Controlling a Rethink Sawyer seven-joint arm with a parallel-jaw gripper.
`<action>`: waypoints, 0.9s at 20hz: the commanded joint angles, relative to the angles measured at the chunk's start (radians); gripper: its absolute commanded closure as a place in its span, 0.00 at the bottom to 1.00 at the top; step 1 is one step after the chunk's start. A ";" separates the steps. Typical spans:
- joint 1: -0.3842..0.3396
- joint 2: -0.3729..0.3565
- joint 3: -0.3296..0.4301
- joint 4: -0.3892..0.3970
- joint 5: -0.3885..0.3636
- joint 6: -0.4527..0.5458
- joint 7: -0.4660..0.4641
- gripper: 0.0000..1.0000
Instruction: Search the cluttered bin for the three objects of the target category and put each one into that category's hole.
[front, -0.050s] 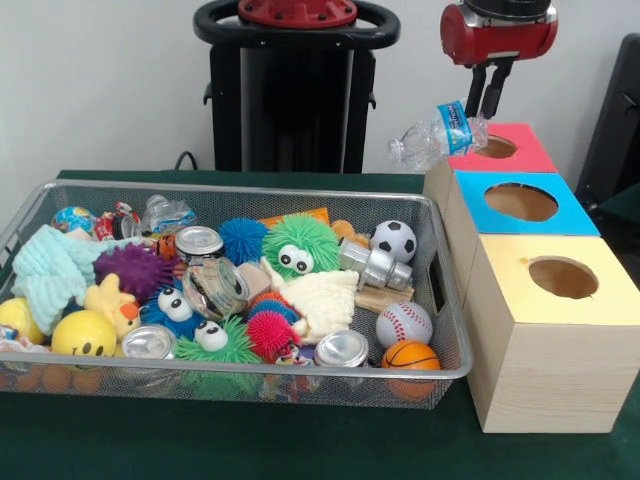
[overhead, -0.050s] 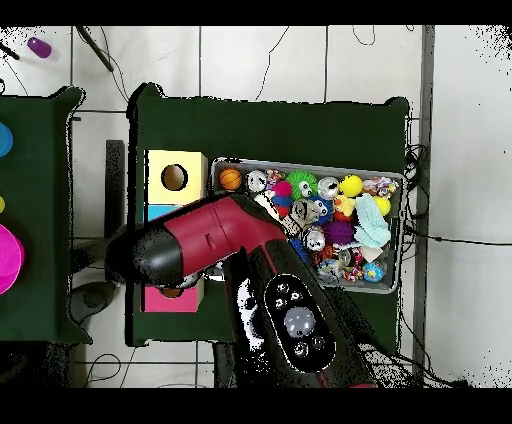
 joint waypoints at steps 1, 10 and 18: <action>0.043 -0.005 -0.113 0.042 0.029 0.036 0.204 1.00; 0.098 0.014 -0.175 0.005 0.042 0.029 0.197 1.00; 0.138 0.028 -0.224 -0.027 0.042 0.036 0.199 1.00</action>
